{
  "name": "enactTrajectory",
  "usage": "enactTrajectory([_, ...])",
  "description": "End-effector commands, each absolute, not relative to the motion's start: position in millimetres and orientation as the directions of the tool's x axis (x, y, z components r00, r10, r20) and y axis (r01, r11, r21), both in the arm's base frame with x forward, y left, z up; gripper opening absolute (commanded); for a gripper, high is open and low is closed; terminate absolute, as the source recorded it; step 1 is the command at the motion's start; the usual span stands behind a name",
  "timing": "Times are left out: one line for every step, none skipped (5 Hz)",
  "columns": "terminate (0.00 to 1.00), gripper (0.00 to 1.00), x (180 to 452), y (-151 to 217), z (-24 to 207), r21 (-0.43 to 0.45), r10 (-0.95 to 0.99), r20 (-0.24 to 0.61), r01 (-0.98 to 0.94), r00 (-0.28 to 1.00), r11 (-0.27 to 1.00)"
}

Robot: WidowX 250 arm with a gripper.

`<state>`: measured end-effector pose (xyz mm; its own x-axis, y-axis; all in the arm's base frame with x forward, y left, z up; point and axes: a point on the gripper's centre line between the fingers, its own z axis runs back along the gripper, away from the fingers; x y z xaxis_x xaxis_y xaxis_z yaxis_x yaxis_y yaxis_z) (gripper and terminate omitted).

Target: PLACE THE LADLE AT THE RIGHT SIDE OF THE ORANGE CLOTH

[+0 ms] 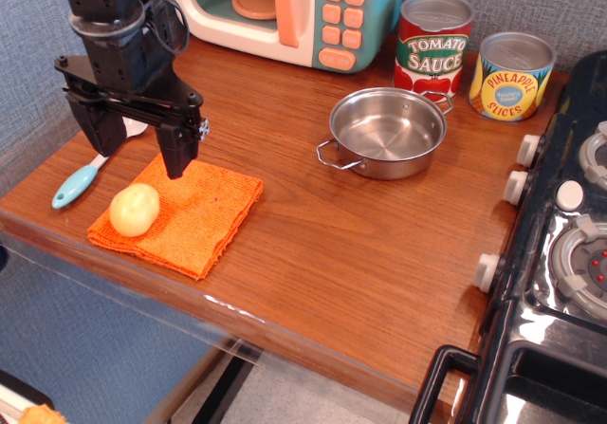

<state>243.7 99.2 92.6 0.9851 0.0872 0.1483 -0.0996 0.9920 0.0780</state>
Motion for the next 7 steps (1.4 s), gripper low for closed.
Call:
enactTrajectory([0.00,1.00,243.7,99.2,92.6,0.078,0.087,0.148,-0.100,0.985,0.992])
enactTrajectory([0.00,1.00,246.2,116.3,96.2,0.062,0.142,0.167,-0.154,0.976,0.986])
enactTrajectory([0.00,1.00,248.1,145.7,105.4,0.104,0.222,0.229,-0.251,0.948,0.962])
enactTrajectory([0.00,1.00,245.8,192.4,125.2,0.125,0.309,0.310,-0.361,0.899,0.924])
enactTrajectory([0.00,1.00,239.1,227.9,112.1,0.127,0.393,0.286,-0.441,0.874,0.888])
enactTrajectory([0.00,1.00,238.2,233.0,79.8,0.109,0.389,0.201,-0.416,0.899,0.903])
enactTrajectory([0.00,1.00,238.4,224.7,58.9,0.081,0.337,0.150,-0.351,0.930,0.933])
